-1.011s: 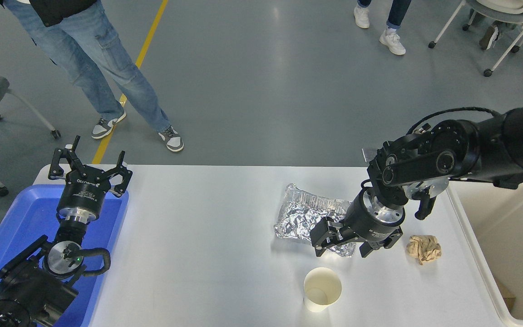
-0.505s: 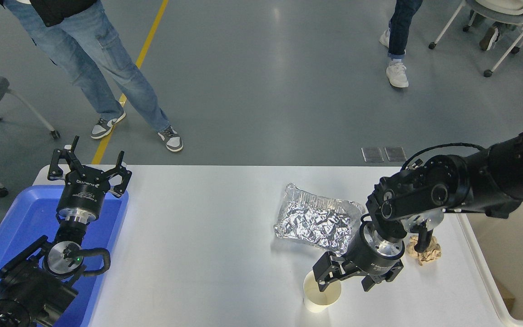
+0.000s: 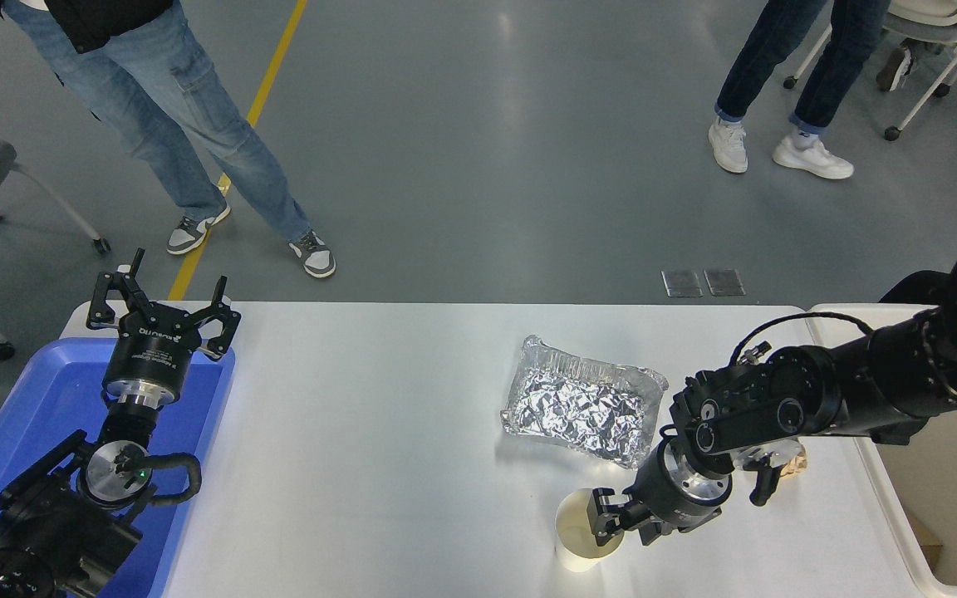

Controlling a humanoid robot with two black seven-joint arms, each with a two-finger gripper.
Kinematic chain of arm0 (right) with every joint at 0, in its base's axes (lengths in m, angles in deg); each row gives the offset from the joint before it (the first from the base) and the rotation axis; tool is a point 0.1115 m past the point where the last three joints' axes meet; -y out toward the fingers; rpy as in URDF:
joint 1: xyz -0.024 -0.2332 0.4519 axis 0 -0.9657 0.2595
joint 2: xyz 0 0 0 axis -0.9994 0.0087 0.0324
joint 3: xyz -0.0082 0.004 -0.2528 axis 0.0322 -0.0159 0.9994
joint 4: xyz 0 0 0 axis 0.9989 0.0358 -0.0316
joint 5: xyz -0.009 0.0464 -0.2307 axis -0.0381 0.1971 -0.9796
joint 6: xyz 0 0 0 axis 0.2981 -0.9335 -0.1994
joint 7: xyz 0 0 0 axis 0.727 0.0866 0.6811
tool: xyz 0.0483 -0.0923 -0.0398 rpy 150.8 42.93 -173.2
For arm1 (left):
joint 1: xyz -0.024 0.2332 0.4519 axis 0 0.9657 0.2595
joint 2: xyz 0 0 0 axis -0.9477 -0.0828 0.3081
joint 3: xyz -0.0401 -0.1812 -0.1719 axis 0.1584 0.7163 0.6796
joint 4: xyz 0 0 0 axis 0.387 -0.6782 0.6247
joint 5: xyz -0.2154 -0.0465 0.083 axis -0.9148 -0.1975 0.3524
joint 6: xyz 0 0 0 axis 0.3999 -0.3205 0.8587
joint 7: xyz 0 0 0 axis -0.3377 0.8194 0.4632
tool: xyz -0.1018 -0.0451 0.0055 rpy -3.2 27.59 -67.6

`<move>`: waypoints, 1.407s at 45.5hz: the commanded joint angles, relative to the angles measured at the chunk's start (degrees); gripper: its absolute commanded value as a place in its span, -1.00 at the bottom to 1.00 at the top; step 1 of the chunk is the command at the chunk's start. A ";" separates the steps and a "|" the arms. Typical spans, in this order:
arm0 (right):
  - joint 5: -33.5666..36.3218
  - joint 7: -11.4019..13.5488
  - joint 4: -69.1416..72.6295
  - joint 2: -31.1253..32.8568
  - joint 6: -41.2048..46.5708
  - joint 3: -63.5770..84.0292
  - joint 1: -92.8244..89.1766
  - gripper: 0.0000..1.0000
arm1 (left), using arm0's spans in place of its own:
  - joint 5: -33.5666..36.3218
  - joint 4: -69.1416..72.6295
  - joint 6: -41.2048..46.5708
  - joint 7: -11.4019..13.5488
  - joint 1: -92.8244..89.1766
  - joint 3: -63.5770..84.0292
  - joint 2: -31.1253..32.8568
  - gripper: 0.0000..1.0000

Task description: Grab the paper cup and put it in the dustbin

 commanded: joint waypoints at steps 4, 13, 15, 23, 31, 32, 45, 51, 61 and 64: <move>-0.01 0.11 0.68 1.45 1.95 0.72 3.63 -1.00 | 0.00 0.00 0.00 0.00 0.08 0.01 -0.01 1.00; 0.70 0.28 4.37 4.26 3.71 4.23 10.83 -1.00 | 0.00 0.00 0.00 0.00 0.08 0.01 -0.01 1.00; 0.79 0.46 5.51 5.23 3.98 5.11 13.29 -1.00 | 0.00 0.00 0.00 0.00 0.08 0.01 -0.01 1.00; 1.23 0.64 13.16 11.47 9.86 9.33 28.84 -1.00 | 0.00 0.00 0.00 0.00 0.08 0.01 -0.01 1.00; 2.45 0.37 17.03 14.81 20.39 12.32 47.12 -1.00 | 0.08 0.00 -0.09 0.00 0.00 -0.08 -0.01 1.00; 2.63 0.29 16.95 15.08 22.50 12.41 49.23 -1.00 | 0.09 0.00 -0.09 0.00 -0.01 -0.08 -0.01 1.00; 2.72 0.02 16.24 15.34 27.36 12.23 61.12 -1.00 | 0.09 0.00 -0.09 -0.09 -0.01 -0.08 -0.01 1.00; 2.55 0.02 16.15 15.52 27.36 12.58 61.12 -1.00 | 0.09 0.00 -0.09 -0.09 -0.01 -0.08 -0.01 1.00; -5.88 -0.15 12.12 22.10 27.36 15.22 58.75 -1.00 | 0.09 0.00 -0.09 0.00 -0.01 -0.08 -0.01 1.00; -11.50 -0.15 9.05 26.75 27.36 15.13 56.20 -1.00 | 0.09 0.00 -0.09 0.00 -0.01 -0.08 -0.01 1.00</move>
